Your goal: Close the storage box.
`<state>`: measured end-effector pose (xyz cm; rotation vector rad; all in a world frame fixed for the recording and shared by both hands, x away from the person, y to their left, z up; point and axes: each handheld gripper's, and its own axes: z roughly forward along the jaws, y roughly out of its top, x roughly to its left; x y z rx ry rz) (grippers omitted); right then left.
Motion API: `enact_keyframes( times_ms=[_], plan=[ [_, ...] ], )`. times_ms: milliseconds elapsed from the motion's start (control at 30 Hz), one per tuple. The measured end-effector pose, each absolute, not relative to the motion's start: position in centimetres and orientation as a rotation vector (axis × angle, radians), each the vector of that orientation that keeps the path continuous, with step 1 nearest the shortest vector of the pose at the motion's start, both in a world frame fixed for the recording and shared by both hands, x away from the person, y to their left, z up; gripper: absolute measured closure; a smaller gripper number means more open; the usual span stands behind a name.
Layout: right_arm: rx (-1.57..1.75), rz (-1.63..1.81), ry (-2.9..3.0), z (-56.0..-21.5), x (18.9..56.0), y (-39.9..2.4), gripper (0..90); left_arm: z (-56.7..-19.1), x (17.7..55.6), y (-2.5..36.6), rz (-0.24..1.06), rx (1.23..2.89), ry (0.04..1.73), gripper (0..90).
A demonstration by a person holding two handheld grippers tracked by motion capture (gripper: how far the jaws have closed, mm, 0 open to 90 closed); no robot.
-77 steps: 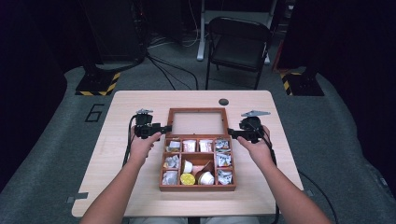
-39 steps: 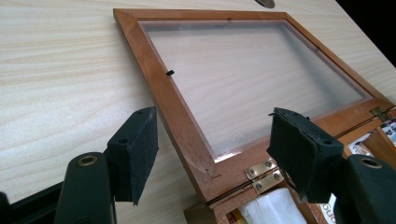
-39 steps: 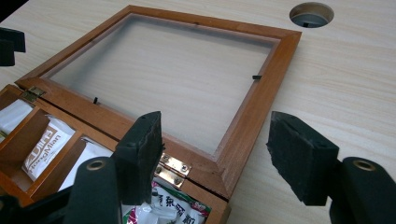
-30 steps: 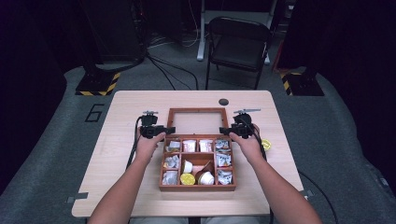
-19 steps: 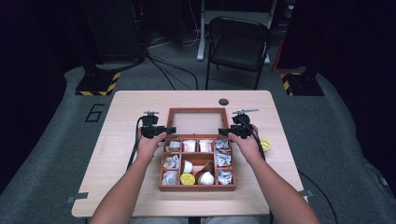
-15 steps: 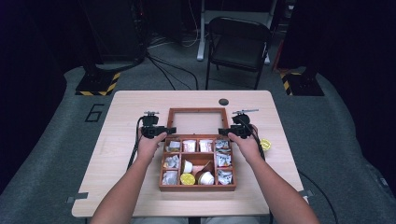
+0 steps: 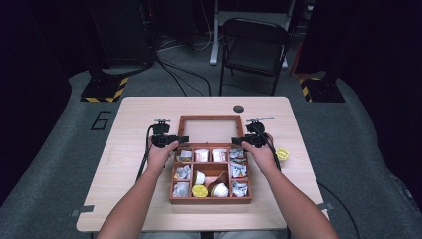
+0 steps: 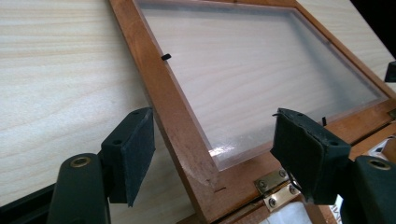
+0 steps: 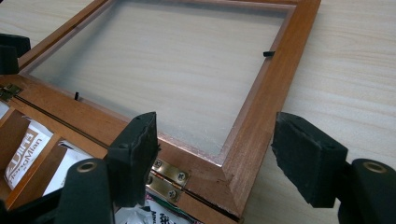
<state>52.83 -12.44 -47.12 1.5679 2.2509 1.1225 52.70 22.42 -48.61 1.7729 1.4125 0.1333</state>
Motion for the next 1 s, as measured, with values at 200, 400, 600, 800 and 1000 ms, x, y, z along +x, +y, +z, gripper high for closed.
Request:
enact_keyframes(
  times_ms=[200, 400, 600, 800, 1000],
  plan=[
    [1.565, 1.116, 2.255, -47.33, 53.02, -12.21, 29.1, -48.83, 52.76, 22.26, 0.135, 1.78, 1.419, 28.4],
    [1.583, 1.114, 2.253, -47.51, 53.27, -12.2, 28.8, -48.99, 52.82, 22.18, 0.128, 1.789, 1.42, 28.1],
    [1.63, 1.126, 2.243, -47.67, 53.42, -12.25, 27.5, -49.12, 52.95, 22.06, 0.114, 1.777, 1.422, 28.3],
    [1.621, 1.128, 2.252, -47.72, 53.55, -12.36, 27.4, -49.35, 53.04, 21.95, 0.111, 1.785, 1.428, 27.8],
    [1.636, 1.117, 2.256, -47.96, 53.68, -12.32, 26.6, -49.44, 53.05, 21.9, 0.108, 1.787, 1.431, 26.9]
  ],
)
